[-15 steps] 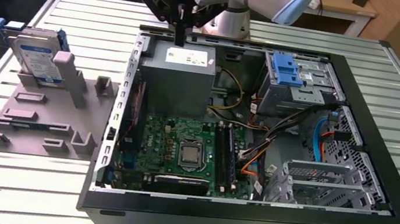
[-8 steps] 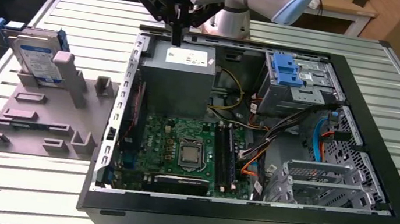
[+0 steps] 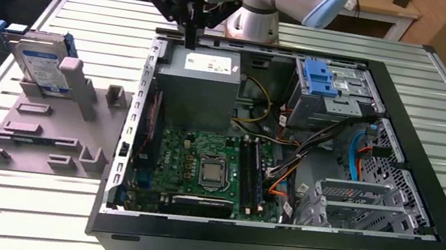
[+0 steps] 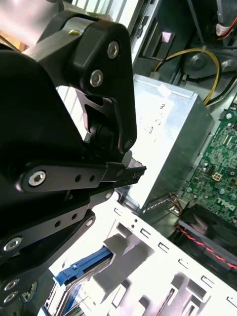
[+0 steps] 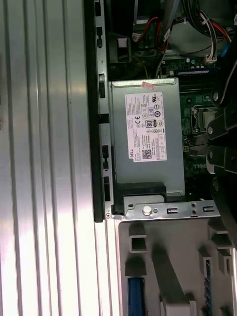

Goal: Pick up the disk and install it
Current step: 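Reach for the disk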

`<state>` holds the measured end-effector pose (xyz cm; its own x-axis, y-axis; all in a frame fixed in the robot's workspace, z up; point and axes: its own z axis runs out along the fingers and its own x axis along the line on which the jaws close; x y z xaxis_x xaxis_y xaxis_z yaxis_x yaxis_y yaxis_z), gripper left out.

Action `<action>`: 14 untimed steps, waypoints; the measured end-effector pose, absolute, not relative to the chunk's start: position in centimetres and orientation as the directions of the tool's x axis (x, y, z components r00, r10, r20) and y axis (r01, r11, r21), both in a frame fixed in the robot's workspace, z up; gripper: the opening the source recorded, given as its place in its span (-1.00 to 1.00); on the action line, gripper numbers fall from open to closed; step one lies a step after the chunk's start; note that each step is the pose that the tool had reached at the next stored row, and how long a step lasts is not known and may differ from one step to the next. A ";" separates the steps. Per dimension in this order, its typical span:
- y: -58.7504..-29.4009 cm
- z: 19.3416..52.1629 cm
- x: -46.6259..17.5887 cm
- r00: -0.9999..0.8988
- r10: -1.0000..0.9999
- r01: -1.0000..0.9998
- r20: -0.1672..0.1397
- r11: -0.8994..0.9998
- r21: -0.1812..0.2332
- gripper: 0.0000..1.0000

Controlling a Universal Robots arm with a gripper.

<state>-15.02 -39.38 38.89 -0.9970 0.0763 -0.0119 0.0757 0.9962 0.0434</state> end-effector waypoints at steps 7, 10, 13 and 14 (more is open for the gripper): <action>-38.7 38.8 -16.3 -0.997 0.076 0.076 -0.009 0.996 0.043 -0.79; -38.6 38.7 -16.8 -0.997 0.076 0.076 -0.007 0.996 0.043 -0.79; -38.5 38.6 -17.2 -0.997 0.076 0.076 -0.007 0.996 0.043 -0.79; -38.4 38.6 -17.4 -0.997 0.076 0.076 -0.006 0.996 0.043 -0.79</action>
